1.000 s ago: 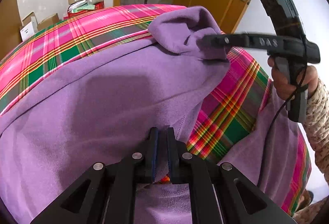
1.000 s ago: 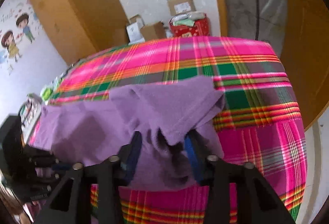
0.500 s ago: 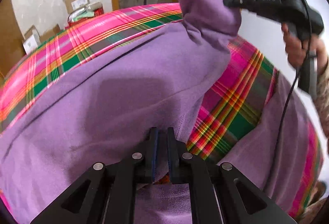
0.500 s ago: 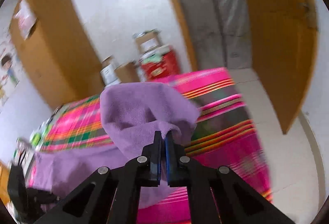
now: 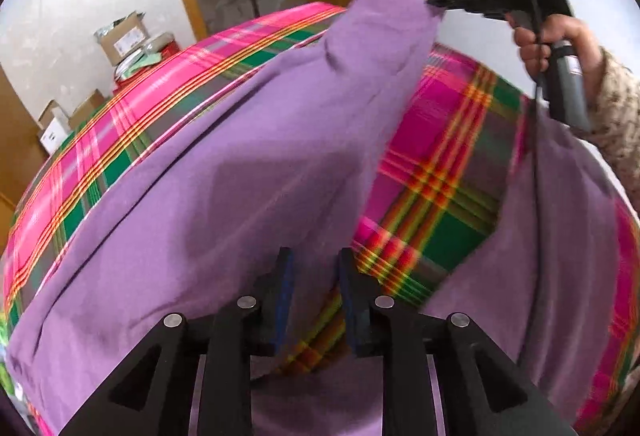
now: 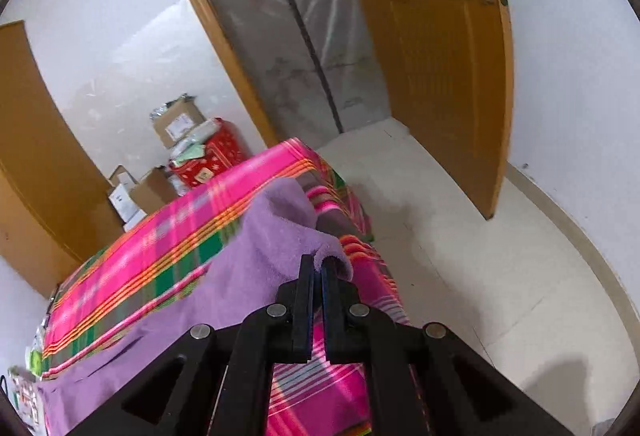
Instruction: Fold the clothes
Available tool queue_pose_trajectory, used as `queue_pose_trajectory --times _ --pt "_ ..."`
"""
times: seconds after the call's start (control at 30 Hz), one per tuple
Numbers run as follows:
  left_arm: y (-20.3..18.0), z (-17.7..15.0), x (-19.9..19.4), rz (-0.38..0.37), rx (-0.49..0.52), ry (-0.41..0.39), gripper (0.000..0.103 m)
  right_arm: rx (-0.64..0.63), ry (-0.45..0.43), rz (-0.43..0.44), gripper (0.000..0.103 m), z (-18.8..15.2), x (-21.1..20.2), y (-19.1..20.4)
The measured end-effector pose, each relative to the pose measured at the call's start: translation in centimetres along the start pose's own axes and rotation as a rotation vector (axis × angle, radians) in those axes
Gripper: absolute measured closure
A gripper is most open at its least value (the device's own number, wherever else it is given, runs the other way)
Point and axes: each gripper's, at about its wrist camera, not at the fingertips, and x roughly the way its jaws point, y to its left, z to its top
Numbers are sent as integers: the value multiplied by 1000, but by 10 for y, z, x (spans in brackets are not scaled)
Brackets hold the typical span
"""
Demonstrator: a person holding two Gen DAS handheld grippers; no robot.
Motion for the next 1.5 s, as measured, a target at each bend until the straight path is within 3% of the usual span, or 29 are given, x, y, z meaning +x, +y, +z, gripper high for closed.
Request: queue_pose_trajectory --times 0.1,0.3,0.37,0.4,0.47,0.73,0.93,1.13,1.2,1.37,1.43,1.5 --pt "-6 4 3 -1 22 1 72 2 1 -11 100 0 3 -4" --pt "-17 10 5 32 72 -20 71 11 7 -14 100 -1 3 -10" --pt "-15 13 8 6 46 -13 76 11 8 -12 100 -3 2 -11" --pt "-15 15 8 -11 49 -13 87 11 9 -11 100 -3 1 -11" --pt "-20 13 7 5 86 -24 99 16 5 -5 100 -5 -2 -14" --pt "-13 4 -19 -101 54 -65 102 5 -19 5 100 -8 -24 -16" --pt "-15 -4 -25 -147 56 -57 102 -22 -14 -41 100 -16 -35 -19" --pt "-13 -7 -16 -161 45 -32 102 94 79 4 96 -25 -15 -47" --pt "-13 -8 -12 -165 44 -22 102 206 99 83 96 -23 -9 -65" --pt "-15 -9 -8 -172 38 -14 102 259 139 175 93 -16 5 -77" --pt "-15 -8 -8 -173 31 -13 102 274 155 206 81 -12 12 -77" --pt "-14 -8 -7 -173 23 -11 102 277 193 234 78 -10 20 -74"
